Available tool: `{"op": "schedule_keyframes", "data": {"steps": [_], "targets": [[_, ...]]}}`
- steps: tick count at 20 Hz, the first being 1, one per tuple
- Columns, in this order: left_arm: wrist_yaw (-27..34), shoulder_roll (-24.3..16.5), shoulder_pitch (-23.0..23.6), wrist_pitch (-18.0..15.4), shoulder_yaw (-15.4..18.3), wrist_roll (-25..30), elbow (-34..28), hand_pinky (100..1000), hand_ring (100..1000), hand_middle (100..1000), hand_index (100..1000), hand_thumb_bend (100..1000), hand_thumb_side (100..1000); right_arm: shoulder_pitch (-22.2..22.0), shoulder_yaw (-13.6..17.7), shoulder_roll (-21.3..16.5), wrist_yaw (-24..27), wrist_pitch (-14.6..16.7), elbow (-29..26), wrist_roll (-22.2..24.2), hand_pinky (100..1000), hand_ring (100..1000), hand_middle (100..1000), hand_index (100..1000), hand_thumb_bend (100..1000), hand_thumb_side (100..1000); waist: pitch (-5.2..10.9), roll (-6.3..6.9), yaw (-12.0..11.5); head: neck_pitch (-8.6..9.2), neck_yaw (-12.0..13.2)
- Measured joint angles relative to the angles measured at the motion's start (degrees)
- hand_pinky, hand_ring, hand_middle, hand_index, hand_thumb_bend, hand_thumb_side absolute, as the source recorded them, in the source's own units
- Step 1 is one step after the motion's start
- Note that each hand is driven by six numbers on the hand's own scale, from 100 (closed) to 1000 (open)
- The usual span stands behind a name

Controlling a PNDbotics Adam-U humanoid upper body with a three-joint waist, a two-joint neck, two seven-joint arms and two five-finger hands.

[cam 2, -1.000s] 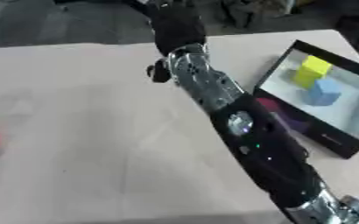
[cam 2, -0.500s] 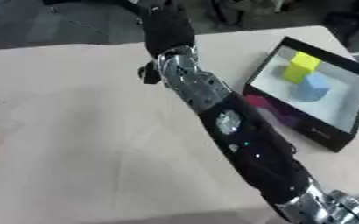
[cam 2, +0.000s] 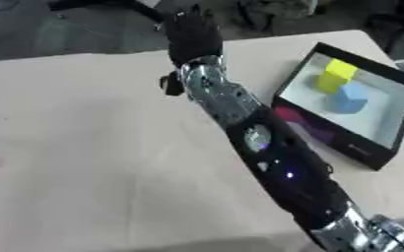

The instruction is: Pick up the objects with one hand, pass them to the other hand, and then place them into the box on the other side of the table.

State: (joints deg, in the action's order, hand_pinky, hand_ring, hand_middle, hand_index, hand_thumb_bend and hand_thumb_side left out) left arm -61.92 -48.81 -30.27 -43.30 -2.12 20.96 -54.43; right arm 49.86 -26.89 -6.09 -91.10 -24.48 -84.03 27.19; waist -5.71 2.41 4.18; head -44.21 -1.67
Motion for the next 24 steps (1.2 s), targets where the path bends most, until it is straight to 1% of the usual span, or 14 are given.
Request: {"op": "schedule_keyframes", "data": {"steps": [2,3,4,6,11,14,17,18,20,21,22,23,24], "targets": [[-1.4,-0.1,0.8,-0.4,-0.1,-0.4,0.9,860,854,883,925,701,631,0.0,0.0,-0.2,0.2,-0.2,0.0,-0.1,865,827,833,992,505,436,0.0,-0.05,-0.1,0.0,0.0],[-2.0,-0.1,1.0,-0.8,0.0,-0.8,1.5,859,851,880,924,658,568,-0.1,0.0,-0.2,0.3,-0.3,0.1,-0.1,862,826,833,993,502,437,0.0,-0.09,-0.1,0.0,-0.1],[-2.6,-0.1,1.0,-1.2,0.1,-1.2,2.2,859,851,880,924,646,542,-0.2,0.0,-0.2,0.4,-0.4,0.2,-0.2,862,826,833,993,502,437,0.0,-0.17,-0.2,0.0,-0.1],[-3.5,0.1,1.0,-2.4,0.9,-2.4,3.4,860,851,882,925,601,427,-0.4,0.0,-0.2,0.6,-0.7,0.3,-0.3,863,826,832,993,498,440,0.0,-0.4,-0.3,0.0,-0.2],[-5.4,1.7,-0.1,-6.5,3.2,-7.3,5.9,851,839,872,922,498,379,-0.5,0.3,-0.2,1.0,-1.2,0.3,-0.6,858,824,830,994,489,444,-0.01,-0.78,-0.3,0.0,-0.3],[-6.7,2.6,-0.9,-7.0,3.6,-11.6,7.0,850,837,869,920,469,362,-0.5,0.4,-0.2,1.3,-1.5,0.3,-0.7,858,824,830,994,486,447,-0.03,-0.97,-0.2,0.0,-0.3],[-8.1,3.3,-1.2,-6.7,3.7,-15.4,8.0,852,840,874,924,475,365,-0.5,0.4,-0.2,1.6,-1.7,0.3,-0.8,858,823,830,995,483,449,-0.08,-1.15,0.0,0.0,-0.3],[-8.7,3.5,-1.4,-6.6,3.7,-16.3,8.3,849,839,875,923,489,375,-0.5,0.4,-0.2,1.6,-1.8,0.3,-0.8,856,823,829,995,481,450,-0.09,-1.15,0.0,0.0,-0.3],[-10.0,3.8,-1.6,-6.3,3.6,-17.9,9.0,793,779,818,874,485,380,-0.5,0.4,-0.2,1.7,-1.9,0.4,-0.9,855,823,828,995,480,450,-0.13,-1.15,0.0,0.0,-0.3],[-10.8,4.0,-1.7,-6.0,3.6,-18.7,9.3,748,706,745,811,448,363,-0.5,0.4,-0.2,1.7,-2.0,0.4,-0.9,855,822,828,995,479,452,-0.13,-1.15,0.0,0.0,-0.4],[-11.5,4.1,-1.7,-5.5,3.6,-19.7,9.6,697,609,634,725,359,338,-0.5,0.4,-0.2,1.8,-2.0,0.4,-0.9,857,823,829,995,477,451,-0.16,-1.15,0.1,0.0,-0.4],[-12.0,4.4,-1.7,-4.9,3.6,-21.1,9.8,668,565,581,679,330,300,-0.5,0.4,-0.2,1.9,-2.1,0.4,-0.9,858,823,829,995,477,454,-0.2,-1.17,0.1,0.0,-0.4],[-12.3,4.6,-1.7,-4.3,3.7,-22.7,10.0,629,505,509,607,260,265,-0.5,0.4,-0.2,2.0,-2.1,0.4,-0.9,858,823,829,995,477,454,-0.2,-1.21,0.1,0.0,-0.4]]}}
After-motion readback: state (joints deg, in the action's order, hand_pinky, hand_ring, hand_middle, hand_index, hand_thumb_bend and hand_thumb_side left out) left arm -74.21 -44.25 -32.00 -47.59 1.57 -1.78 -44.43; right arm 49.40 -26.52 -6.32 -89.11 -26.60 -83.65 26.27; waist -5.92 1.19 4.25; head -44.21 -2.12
